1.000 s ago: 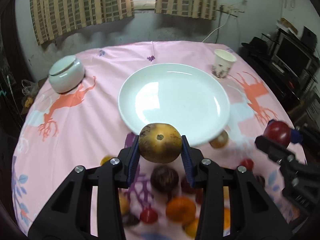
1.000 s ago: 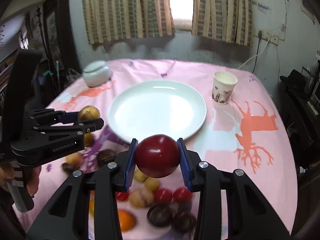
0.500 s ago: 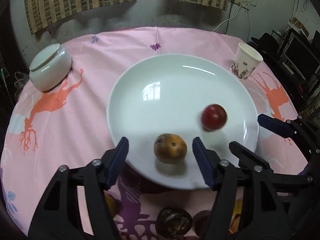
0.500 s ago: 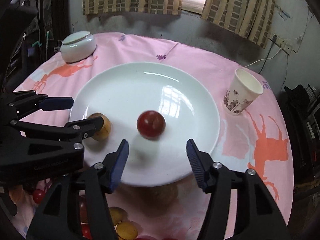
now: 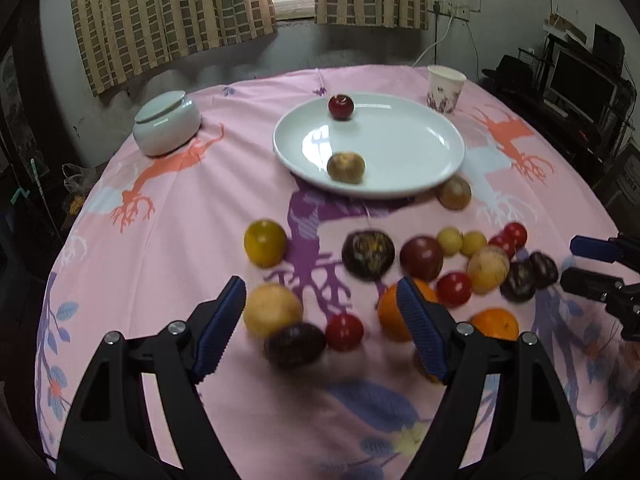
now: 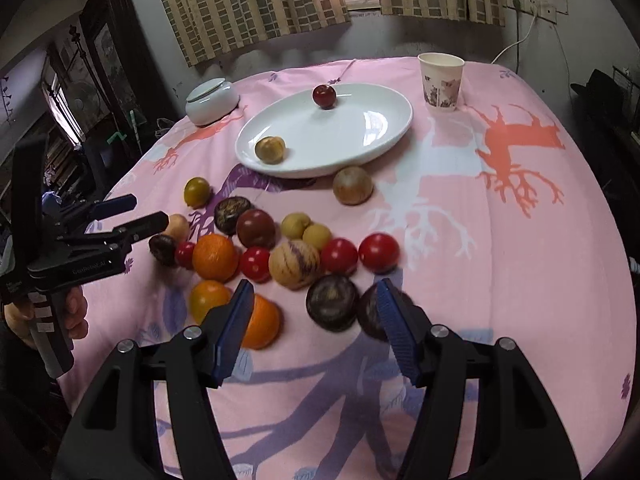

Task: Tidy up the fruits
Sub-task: 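Grasp the dark brown fruit with the left gripper while the right gripper grasps a mandarin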

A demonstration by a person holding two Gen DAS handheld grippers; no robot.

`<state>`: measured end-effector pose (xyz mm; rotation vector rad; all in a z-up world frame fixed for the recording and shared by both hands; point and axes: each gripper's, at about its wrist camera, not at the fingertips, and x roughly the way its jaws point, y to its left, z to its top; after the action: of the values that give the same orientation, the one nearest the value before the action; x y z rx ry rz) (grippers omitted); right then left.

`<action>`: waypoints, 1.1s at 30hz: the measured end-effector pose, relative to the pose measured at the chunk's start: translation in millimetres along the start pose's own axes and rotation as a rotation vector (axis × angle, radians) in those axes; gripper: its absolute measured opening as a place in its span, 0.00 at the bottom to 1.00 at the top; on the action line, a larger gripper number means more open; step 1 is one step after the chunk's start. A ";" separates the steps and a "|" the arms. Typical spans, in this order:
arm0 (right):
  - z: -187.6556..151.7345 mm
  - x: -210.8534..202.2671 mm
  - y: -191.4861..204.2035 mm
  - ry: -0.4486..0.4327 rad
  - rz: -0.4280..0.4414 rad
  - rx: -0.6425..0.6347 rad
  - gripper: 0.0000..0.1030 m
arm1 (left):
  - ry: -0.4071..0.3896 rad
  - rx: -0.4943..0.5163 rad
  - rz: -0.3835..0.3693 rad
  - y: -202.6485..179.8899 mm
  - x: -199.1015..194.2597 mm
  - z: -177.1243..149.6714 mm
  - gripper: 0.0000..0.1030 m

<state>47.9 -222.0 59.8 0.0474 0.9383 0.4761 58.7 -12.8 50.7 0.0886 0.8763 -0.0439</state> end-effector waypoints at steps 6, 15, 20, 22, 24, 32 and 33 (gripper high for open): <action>-25.1 3.3 -1.9 0.009 0.084 0.080 0.62 | 0.047 -0.035 -0.005 5.2 4.3 -37.8 0.77; -33.8 16.6 -10.6 0.040 0.143 0.090 0.62 | 0.100 -0.040 -0.030 17.6 22.9 -44.2 0.77; -36.0 19.9 -6.5 0.064 0.142 0.077 0.63 | 0.139 -0.072 -0.019 22.2 44.2 -44.3 0.77; -36.5 19.4 -4.2 0.063 0.144 0.065 0.63 | 0.131 -0.089 -0.012 24.7 50.5 -43.5 0.76; -37.2 17.6 -1.5 0.057 0.142 0.048 0.63 | 0.127 -0.091 -0.009 24.8 54.0 -39.9 0.76; -39.4 21.5 1.1 0.069 0.118 0.025 0.63 | 0.082 -0.120 0.008 30.6 51.9 -30.3 0.42; -39.3 21.4 1.3 0.068 0.117 0.023 0.63 | 0.074 -0.125 -0.004 30.4 46.3 -31.5 0.42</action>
<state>27.2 -218.5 20.2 0.1081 1.0112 0.5778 66.5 20.4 -3.1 -0.0289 0.9516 0.0103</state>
